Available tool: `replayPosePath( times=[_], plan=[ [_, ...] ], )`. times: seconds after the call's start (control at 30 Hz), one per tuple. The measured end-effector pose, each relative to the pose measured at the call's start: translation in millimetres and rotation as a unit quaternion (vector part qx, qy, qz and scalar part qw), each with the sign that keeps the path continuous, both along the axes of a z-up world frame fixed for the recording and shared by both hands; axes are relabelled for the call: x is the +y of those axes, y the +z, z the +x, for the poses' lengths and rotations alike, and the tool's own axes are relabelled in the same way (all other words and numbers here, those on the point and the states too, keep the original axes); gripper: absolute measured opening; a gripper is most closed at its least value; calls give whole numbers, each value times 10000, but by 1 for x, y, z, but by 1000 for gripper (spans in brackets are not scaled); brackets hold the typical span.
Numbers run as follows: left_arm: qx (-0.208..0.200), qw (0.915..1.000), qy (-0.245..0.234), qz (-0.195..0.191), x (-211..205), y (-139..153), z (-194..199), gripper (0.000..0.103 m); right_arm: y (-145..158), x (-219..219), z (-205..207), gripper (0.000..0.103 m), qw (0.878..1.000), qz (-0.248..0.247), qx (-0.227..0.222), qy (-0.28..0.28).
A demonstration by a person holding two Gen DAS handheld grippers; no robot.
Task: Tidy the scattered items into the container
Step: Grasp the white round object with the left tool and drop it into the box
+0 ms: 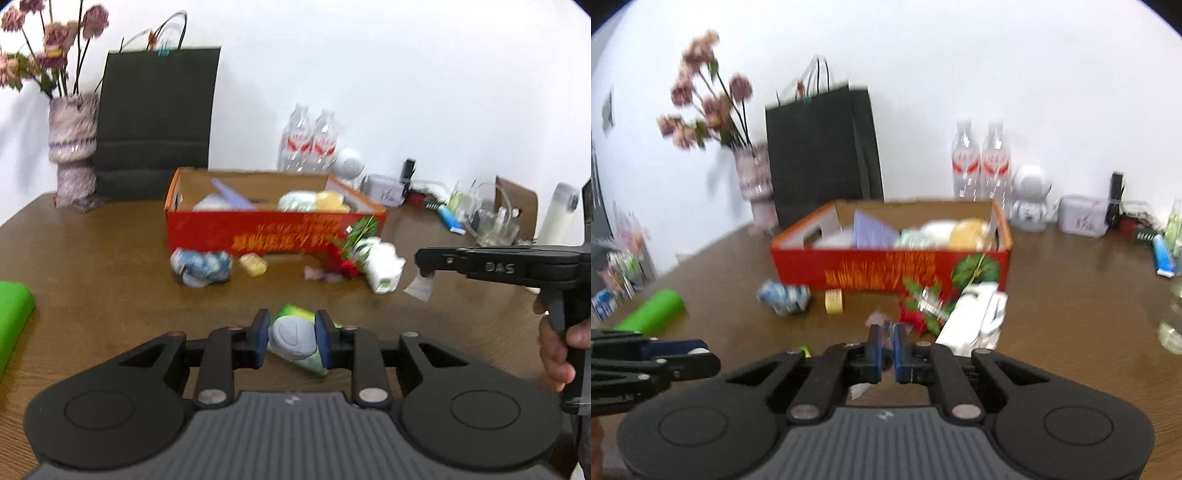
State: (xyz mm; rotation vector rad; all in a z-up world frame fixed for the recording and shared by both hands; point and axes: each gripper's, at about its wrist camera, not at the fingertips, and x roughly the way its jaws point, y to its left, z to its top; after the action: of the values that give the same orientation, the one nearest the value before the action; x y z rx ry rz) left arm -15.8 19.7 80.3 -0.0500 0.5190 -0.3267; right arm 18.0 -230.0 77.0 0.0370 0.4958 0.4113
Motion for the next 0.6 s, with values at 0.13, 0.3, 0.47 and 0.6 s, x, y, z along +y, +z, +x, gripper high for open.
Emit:
replayPosePath(
  times=[0.13, 0.3, 0.47, 0.6],
  plan=[
    [-277, 9994, -175, 89, -1, 42, 29, 27, 42, -16, -1, 5, 9990, 223, -371, 115],
    [121, 9996, -197, 153, -14, 84, 133, 27, 103, -22, 67, 5, 9972, 195, -718, -80],
    [975, 9951, 134, 100, -35, 46, 247, 27, 91, -9, 184, 5, 9990, 146, 174, -378],
    [1450, 9887, 366, 35, -42, 8, 284, 36, 44, 13, 244, 6, 9942, -80, 951, -495]
  ],
)
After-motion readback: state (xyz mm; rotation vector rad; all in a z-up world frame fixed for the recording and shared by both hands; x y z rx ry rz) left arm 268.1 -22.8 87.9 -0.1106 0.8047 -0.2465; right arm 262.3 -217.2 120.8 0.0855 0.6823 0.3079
